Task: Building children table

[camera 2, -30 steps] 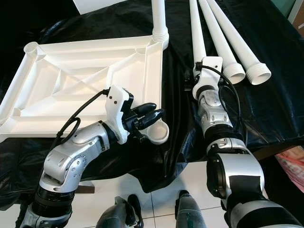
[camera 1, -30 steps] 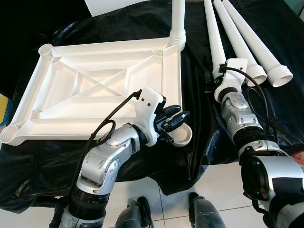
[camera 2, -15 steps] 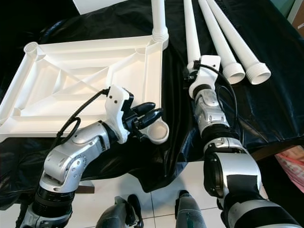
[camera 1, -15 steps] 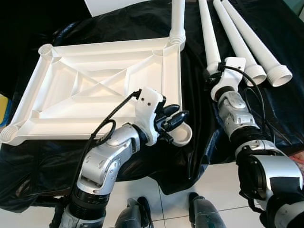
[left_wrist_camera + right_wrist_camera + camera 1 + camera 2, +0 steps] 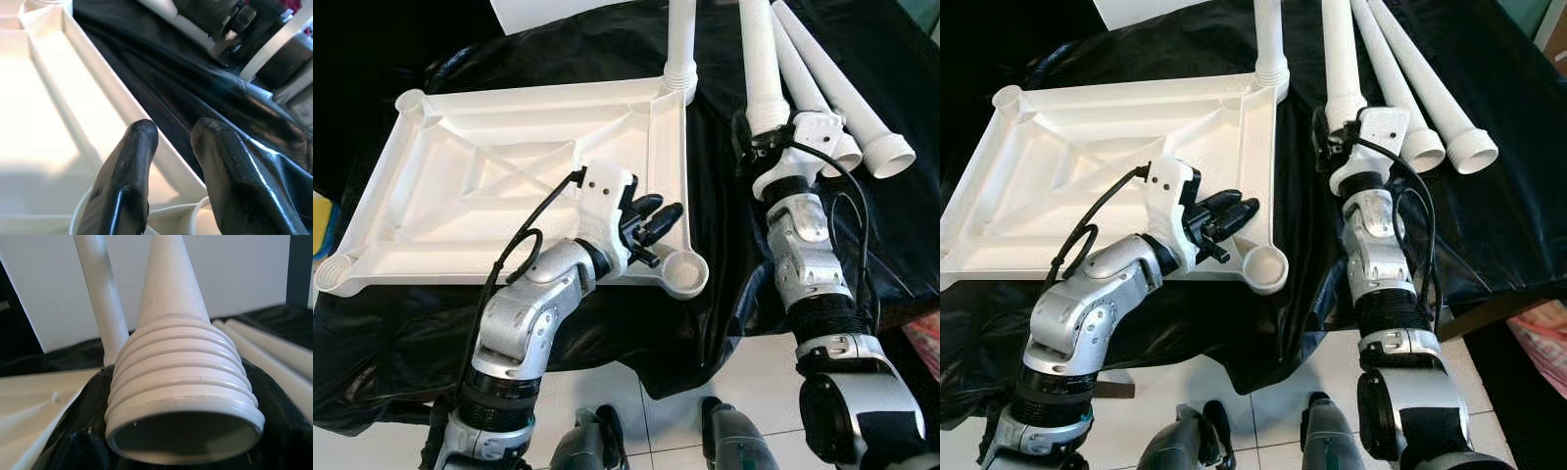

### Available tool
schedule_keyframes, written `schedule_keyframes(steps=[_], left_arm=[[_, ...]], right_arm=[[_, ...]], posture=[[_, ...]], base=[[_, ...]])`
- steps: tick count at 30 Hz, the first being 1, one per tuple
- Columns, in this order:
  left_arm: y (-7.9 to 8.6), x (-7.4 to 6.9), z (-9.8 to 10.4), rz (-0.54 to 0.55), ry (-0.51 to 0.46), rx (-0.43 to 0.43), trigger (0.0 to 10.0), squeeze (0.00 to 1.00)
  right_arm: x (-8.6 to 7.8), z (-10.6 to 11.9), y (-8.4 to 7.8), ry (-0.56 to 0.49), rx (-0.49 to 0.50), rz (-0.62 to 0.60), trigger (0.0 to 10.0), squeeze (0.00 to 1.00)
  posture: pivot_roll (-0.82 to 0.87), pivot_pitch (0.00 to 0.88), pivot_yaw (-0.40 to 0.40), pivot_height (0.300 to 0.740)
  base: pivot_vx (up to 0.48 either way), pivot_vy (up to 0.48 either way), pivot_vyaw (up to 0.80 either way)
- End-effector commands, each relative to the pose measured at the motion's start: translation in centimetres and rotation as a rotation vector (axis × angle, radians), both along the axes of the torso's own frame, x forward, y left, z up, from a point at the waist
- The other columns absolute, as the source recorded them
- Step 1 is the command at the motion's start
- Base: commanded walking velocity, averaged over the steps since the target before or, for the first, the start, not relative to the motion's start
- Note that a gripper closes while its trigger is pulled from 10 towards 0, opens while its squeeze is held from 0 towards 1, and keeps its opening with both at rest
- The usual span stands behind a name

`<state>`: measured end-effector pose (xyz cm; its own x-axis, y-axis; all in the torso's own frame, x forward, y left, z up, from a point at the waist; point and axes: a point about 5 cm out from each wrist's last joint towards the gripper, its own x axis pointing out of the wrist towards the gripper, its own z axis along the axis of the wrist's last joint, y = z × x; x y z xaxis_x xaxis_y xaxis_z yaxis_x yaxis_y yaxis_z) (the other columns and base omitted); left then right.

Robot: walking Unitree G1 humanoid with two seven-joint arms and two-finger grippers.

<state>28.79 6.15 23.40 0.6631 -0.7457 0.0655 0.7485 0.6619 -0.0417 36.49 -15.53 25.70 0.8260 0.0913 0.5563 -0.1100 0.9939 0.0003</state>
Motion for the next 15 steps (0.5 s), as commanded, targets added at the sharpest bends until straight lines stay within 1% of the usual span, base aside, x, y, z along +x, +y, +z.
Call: schedule_keyframes(steps=[1,2,3,5,6,7,9,10,11,12,14,15], left_arm=[[0.8,1.0,-0.1,0.061,0.033,-0.003,10.0,0.0],[0.8,1.0,-0.1,0.061,0.033,-0.003,10.0,0.0],[1.2,1.6,0.1,0.088,0.043,-0.019,10.0,0.0],[1.2,1.6,0.1,0.088,0.043,-0.019,10.0,0.0],[1.6,2.0,0.3,0.109,0.046,-0.032,10.0,0.0],[1.6,2.0,0.3,0.109,0.046,-0.032,10.0,0.0],[2.4,3.3,0.7,0.2,0.028,-0.034,10.0,0.0],[2.4,3.3,0.7,0.2,0.028,-0.034,10.0,0.0],[2.7,3.7,0.9,0.23,0.02,-0.03,10.0,0.0],[2.7,3.7,0.9,0.23,0.02,-0.03,10.0,0.0],[2.9,4.4,1.2,0.236,0.025,-0.053,10.0,0.0],[3.1,4.8,1.4,0.242,0.035,-0.079,10.0,0.0]], right_arm=[[-1.4,1.9,1.4,-0.113,-0.005,0.066,10.0,0.0],[-1.4,1.9,1.4,-0.113,-0.005,0.066,10.0,0.0],[-2.3,3.3,1.7,-0.177,-0.007,0.087,10.0,0.0],[-2.3,3.3,1.7,-0.177,-0.007,0.087,10.0,0.0],[-3.0,4.4,1.9,-0.227,-0.011,0.102,10.0,0.0],[-3.0,4.4,1.9,-0.227,-0.011,0.102,10.0,0.0],[-4.4,6.7,2.4,-0.337,-0.04,0.117,10.0,0.0],[-4.4,6.7,2.4,-0.337,-0.04,0.117,10.0,0.0],[-4.8,7.4,2.6,-0.372,-0.049,0.121,10.0,0.0],[-4.8,7.4,2.6,-0.372,-0.049,0.121,10.0,0.0],[-5.7,8.5,2.9,-0.43,-0.063,0.129,10.0,0.0],[-6.2,8.9,3.1,-0.454,-0.079,0.14,10.0,0.0]], posture=[[-0.15,0.23,0.108,0.74],[-0.15,0.23,0.108,0.74],[-0.15,0.224,0.108,0.74],[-0.15,0.224,0.108,0.74],[-0.15,0.221,0.109,0.74],[-0.15,0.221,0.109,0.74],[-0.16,0.195,0.107,0.74],[-0.16,0.195,0.107,0.74],[-0.16,0.195,0.107,0.74],[-0.16,0.195,0.107,0.74],[-0.17,0.175,0.105,0.74],[-0.17,0.161,0.106,0.74]], base=[[0.0,0.0,0.0],[0.0,0.0,0.0],[0.0,0.0,0.0],[0.0,0.0,0.0],[0.0,0.0,0.0],[0.0,0.0,0.0],[0.0,0.0,0.0],[0.0,0.0,0.0],[0.0,0.0,0.0],[0.0,0.0,0.0],[0.0,0.0,0.0],[0.0,0.0,0.0]])
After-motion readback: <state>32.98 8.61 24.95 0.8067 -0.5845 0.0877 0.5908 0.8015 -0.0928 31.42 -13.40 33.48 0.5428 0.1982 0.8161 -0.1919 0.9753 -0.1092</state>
